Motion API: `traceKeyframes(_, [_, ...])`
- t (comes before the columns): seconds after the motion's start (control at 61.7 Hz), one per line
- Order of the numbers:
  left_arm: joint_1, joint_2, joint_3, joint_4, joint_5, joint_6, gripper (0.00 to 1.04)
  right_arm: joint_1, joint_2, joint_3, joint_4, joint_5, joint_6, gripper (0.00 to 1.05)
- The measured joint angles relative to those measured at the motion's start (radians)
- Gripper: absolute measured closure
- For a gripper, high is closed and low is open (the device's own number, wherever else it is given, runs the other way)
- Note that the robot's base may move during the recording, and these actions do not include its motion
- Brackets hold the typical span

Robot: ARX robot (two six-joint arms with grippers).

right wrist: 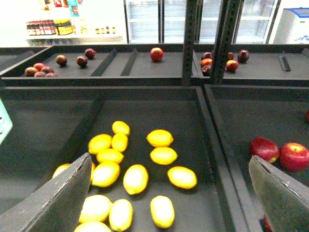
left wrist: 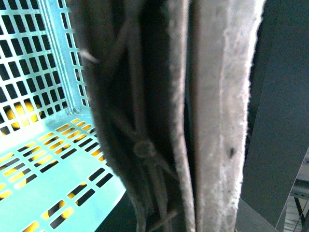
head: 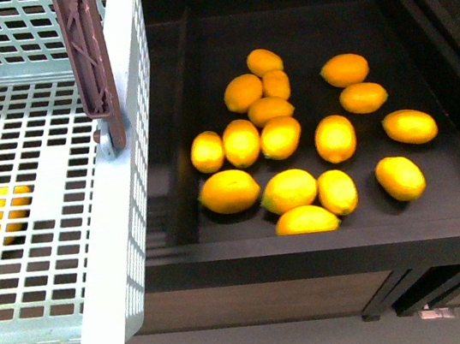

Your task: Pick lemon and mango into basket

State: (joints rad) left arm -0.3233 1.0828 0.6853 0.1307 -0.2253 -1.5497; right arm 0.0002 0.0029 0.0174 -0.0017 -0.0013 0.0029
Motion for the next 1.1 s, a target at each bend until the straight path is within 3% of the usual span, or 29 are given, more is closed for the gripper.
traceKeyframes(0.276, [0.014,-0.002,0.000,-0.003,-0.025,0.027,0.88,-0.001,0.000,0.000,0.000,-0.008,0.000,0.09])
traceKeyframes(0.405, [0.020,0.056,0.068,-0.128,0.142,0.298,0.88,-0.001,0.001,0.000,0.000,-0.002,0.000,0.09])
traceKeyframes(0.584, [-0.051,0.286,0.226,-0.092,0.188,0.471,0.88,-0.001,0.001,0.000,0.000,-0.001,0.000,0.09])
traceKeyframes(0.843, [-0.175,0.510,0.461,-0.100,0.259,0.480,0.88,-0.001,0.001,0.000,0.000,0.001,0.000,0.09])
traceKeyframes(1.103, [-0.275,0.535,0.497,-0.100,0.331,0.491,0.88,-0.001,0.001,0.000,0.000,0.001,0.000,0.09])
